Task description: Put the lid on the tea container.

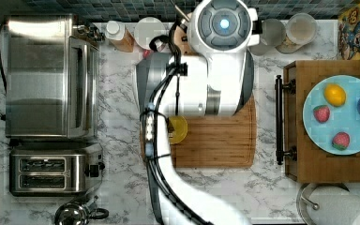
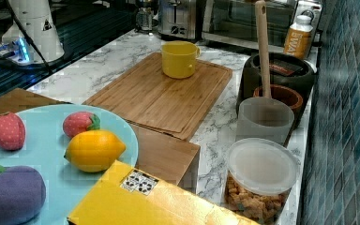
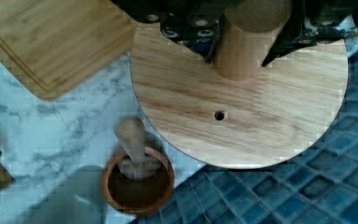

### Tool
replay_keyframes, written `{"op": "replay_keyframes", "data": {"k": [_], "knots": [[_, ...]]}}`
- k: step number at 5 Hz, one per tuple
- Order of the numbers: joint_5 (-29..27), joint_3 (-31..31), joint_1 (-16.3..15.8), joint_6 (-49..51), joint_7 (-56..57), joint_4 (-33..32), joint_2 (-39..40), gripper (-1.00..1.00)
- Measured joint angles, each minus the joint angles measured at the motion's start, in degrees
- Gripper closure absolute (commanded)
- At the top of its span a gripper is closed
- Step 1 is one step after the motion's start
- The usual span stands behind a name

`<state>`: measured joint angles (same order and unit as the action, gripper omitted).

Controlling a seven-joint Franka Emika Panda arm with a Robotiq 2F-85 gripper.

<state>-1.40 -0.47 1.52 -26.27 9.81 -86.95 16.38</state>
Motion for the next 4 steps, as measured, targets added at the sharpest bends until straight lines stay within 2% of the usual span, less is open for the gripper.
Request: {"op": "replay_keyframes", "data": {"k": [1, 4], "knots": [[0.11, -0.01, -0.04, -2.52, -0.07, 2.63, 3.86, 1.00], [0.92, 0.39, -0.03, -1.69, -0.07, 2.57, 9.83, 1.00]]}}
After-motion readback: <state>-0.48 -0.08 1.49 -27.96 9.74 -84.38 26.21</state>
